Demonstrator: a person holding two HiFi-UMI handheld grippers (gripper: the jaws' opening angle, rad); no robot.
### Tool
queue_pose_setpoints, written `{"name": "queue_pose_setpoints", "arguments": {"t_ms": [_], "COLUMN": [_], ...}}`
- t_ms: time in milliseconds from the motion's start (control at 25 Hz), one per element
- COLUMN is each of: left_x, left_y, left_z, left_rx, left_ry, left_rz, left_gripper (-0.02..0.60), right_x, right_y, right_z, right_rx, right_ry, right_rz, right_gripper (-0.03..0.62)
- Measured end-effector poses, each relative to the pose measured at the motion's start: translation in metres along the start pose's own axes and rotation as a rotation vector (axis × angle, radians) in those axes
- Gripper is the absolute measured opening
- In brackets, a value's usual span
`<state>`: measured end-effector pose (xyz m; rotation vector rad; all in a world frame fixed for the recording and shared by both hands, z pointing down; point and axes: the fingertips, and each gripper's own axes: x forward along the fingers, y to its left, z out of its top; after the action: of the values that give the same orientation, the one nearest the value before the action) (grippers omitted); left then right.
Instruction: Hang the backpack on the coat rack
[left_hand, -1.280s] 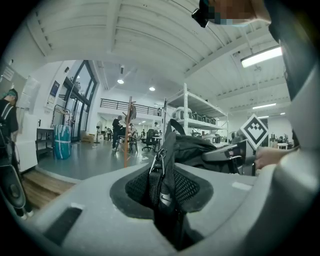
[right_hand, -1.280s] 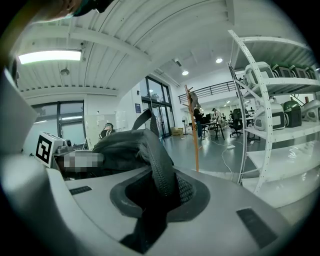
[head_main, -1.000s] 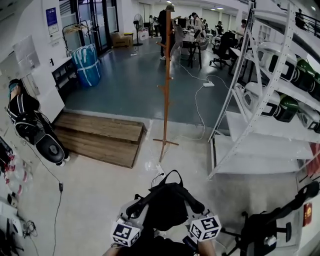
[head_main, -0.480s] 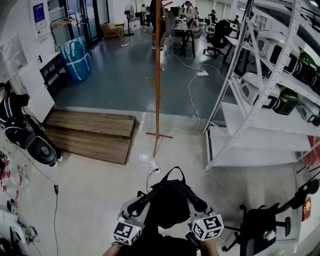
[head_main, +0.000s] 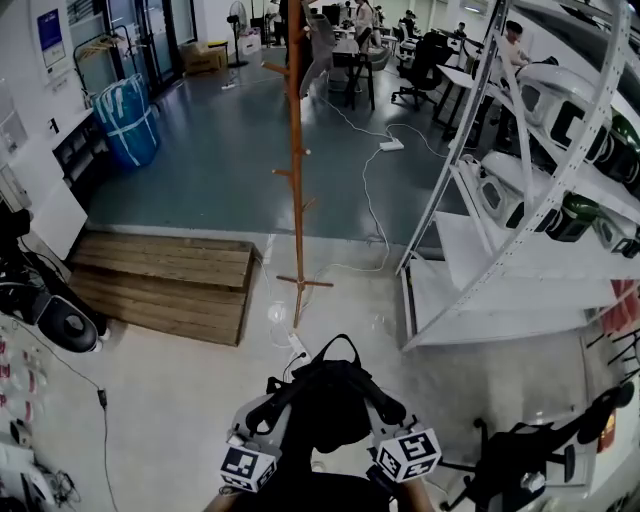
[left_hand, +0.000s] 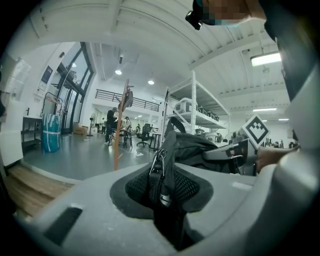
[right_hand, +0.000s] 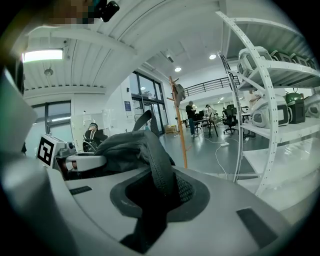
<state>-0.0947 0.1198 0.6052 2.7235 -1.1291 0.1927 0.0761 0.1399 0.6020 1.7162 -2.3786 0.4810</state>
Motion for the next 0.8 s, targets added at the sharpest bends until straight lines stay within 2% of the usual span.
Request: {"name": "queue_pose_setpoints", "arguments": {"t_ms": [120, 280, 560, 800], "left_x": [0.020, 0.056, 0.101, 0.124], "left_y": [0.023, 0.061, 0.122, 0.155], "left_z": [0.010, 0.030, 0.064, 0.085], "left_rx": [0.001, 0.009, 0.043, 0.038], "left_ry": [0.025, 0.020, -0.069, -0.067], "left_rz": [-0.001, -0.001, 0.028, 0.040], "left_gripper": [0.095, 0.095, 0.095, 0.094], "right_x": [0.032, 0.081, 0.149, 0.190], "right_y": [-0.008, -0.022, -0.034, -0.040], "right_z": [0.019, 0.046, 0.086, 0.114], "right_rx": [-0.007, -0.018, -0.031, -0.058], "right_ry": [-0.004, -0.016, -0.050, -0.048], "right_rz": [0.008, 0.012, 0.033, 0.064], "right_gripper": [0.054, 0.054, 0.054, 0.054]}}
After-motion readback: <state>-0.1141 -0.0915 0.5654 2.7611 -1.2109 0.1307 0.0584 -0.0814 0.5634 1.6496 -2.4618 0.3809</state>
